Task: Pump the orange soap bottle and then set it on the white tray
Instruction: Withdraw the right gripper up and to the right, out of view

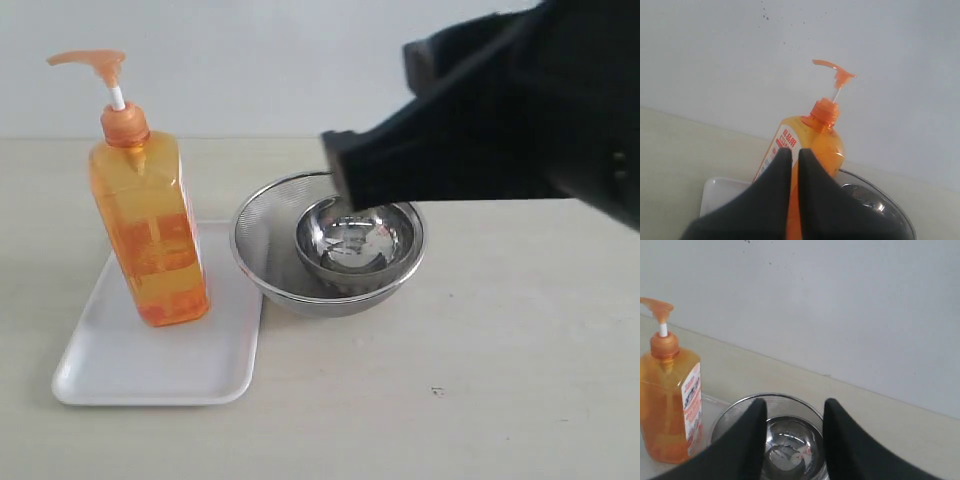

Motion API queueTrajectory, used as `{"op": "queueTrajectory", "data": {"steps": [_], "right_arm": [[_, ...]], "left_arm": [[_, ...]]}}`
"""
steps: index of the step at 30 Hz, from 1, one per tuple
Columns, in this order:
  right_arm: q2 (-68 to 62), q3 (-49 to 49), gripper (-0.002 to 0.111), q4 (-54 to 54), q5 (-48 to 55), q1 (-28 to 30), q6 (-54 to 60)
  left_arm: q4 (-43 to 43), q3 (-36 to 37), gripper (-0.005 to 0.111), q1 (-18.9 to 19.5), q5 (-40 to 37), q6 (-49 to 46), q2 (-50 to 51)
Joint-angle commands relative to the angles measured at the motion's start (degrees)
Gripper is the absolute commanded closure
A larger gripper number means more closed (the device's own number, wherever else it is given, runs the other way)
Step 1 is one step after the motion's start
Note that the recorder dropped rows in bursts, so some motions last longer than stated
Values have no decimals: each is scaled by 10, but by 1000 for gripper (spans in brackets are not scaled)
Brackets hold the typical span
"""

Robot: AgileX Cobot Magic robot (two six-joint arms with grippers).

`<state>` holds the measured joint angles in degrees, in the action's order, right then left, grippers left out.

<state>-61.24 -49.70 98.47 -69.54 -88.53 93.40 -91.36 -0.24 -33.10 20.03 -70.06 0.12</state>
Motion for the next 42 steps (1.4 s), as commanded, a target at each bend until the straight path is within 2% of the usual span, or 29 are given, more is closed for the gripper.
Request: {"op": "queueTrajectory", "data": {"steps": [1,2,3,8,13,22,25,30,35,42], "right_arm": [[61,51,100,-17,-4,1,-11],[71,64,108,-22,-4,1,-16],[79,78,108,-29,-4,1,-15],[87,147,101,-82,-4,1,-35],[86,182,102,-123,-4,1,-98],[86,187,102,-183,-4,1,-136],[86,183,102,-214,-4,18,-142],[86,160,102,-215,1,129,-160],[86,122,102,-213,237,303,-156],[85,108,102,-213,411,550,-181]], "left_arm": [[-1,2,102,-1,-4,-3,-1],[-1,2,102,-1,-4,-3,-1],[-1,2,102,-1,-4,-3,-1],[-1,2,102,-1,-5,0,-1],[3,2,102,-1,-25,11,-1],[3,2,102,-1,-31,11,-1],[3,2,102,-1,-31,11,-1],[3,2,102,-1,-31,11,-1],[3,2,102,-1,-32,11,-1],[3,2,102,-1,-34,11,-1]]}}
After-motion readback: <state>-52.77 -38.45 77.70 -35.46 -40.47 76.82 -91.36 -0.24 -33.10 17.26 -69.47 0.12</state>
